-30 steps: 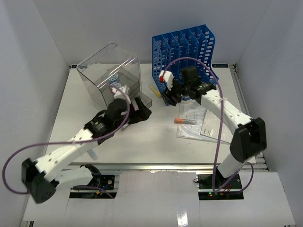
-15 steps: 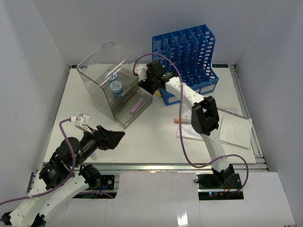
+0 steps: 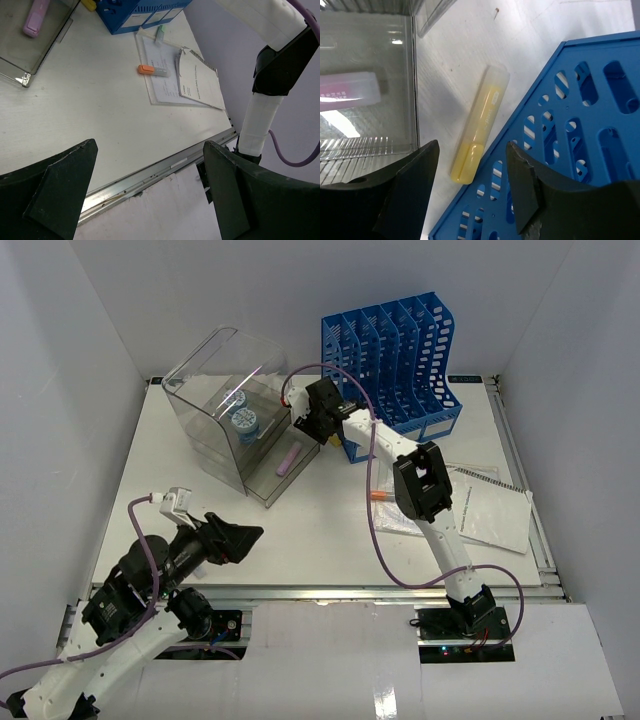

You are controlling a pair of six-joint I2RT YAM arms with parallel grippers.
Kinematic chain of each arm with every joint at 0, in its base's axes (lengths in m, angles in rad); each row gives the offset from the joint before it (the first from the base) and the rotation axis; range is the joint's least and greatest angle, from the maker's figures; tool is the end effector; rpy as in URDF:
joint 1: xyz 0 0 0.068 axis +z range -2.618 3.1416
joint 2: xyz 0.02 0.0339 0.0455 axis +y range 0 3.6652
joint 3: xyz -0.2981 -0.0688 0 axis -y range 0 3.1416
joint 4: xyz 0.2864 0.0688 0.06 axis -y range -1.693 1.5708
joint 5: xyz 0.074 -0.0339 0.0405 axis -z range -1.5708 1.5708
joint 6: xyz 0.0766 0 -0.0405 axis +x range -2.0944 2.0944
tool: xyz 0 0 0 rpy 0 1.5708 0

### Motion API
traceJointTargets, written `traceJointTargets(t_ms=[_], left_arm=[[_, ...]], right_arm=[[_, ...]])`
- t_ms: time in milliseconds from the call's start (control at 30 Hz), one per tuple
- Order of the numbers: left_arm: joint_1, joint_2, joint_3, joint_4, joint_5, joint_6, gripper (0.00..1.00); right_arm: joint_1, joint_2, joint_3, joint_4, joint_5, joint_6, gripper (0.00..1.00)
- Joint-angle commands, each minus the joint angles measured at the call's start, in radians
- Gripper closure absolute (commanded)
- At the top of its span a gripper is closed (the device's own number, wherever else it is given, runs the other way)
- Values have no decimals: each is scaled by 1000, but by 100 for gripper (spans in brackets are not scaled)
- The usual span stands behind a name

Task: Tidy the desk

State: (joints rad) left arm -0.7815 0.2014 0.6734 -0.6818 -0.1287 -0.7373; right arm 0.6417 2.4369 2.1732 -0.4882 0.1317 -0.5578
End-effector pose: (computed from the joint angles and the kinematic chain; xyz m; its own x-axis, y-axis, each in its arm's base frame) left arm 0.0796 -0.0652 0.3256 -0.5191 -0.4241 -0.7420 0.3517 0.6852 -0.6378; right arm 0.5257 0.3803 0.1875 -0.1908 -0.7976 -0.5722 -0.7279 0.5061 -0.4627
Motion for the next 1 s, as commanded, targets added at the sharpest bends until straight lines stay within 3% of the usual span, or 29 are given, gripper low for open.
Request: traceJointTargets(t_ms=[0, 400, 800, 967], left_arm=[[-4, -13, -6, -12, 12, -1, 2], [-4, -3, 3, -18, 12, -8, 2], [-4, 25, 20, 0, 26, -7, 2], [-4, 52, 28, 25, 51, 0, 2]], right_arm=[[-19, 28, -48, 53, 7, 23, 40], [-37, 41, -139, 61, -20, 17, 43], [-37, -19, -290, 19, -118, 62, 69], [-36, -139, -464, 36, -157, 105, 74]])
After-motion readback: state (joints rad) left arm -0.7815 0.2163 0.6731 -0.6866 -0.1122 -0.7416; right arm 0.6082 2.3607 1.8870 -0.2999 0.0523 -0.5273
